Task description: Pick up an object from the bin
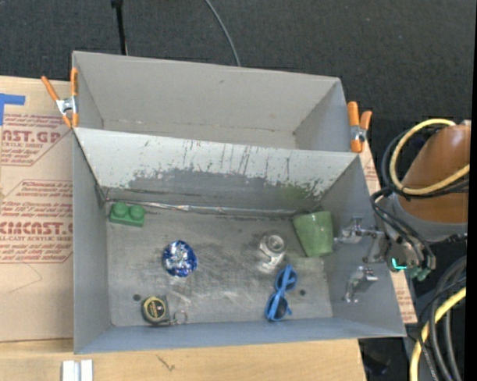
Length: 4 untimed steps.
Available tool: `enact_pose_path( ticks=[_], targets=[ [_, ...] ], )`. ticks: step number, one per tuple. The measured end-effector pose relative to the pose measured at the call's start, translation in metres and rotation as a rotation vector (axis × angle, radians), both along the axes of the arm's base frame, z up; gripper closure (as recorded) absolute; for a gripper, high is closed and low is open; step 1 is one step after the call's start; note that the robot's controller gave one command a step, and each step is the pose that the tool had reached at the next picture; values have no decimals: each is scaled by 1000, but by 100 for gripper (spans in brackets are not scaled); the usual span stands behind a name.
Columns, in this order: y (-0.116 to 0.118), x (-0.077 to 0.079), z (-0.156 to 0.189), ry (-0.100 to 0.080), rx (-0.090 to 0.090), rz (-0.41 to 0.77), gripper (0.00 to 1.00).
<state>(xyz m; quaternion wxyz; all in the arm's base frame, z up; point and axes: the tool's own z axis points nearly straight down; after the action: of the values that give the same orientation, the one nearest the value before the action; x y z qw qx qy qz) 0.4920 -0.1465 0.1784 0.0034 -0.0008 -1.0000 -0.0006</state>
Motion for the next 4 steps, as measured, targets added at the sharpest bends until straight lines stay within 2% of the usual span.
enact_pose_path(
  ticks=[1,2,3,4],
  targets=[
    [58,5,-108,-15,-2,83,0],
    [119,25,-106,-16,-3,261,0],
    [119,24,-104,-8,-2,260,100],
    [99,30,15,-16,-2,121,100]
  ],
)
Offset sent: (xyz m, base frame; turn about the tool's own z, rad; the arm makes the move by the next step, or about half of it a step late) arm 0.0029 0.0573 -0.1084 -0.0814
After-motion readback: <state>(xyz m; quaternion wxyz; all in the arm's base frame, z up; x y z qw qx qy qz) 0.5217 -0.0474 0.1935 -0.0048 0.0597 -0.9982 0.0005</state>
